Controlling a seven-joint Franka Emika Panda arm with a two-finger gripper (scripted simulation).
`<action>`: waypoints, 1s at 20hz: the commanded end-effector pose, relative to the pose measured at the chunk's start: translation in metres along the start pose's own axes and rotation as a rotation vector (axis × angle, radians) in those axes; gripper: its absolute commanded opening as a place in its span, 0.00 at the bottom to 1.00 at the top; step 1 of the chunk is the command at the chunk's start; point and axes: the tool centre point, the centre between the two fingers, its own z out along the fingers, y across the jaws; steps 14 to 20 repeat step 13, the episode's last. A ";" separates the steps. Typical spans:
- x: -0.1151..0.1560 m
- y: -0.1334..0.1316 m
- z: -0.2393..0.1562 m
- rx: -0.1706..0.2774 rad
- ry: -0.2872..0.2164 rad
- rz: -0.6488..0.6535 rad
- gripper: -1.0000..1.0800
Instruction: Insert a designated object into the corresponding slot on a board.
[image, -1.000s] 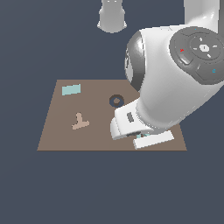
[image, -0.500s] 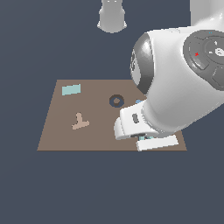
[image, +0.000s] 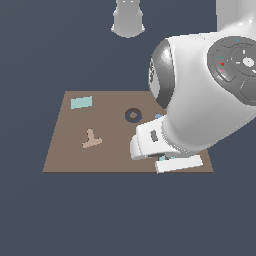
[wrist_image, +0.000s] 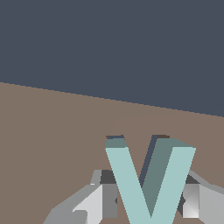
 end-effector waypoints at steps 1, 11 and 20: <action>0.000 0.000 0.006 0.000 -0.001 -0.001 0.00; 0.000 0.000 0.008 0.000 -0.001 -0.002 0.96; 0.000 0.000 0.008 0.000 -0.001 -0.002 0.96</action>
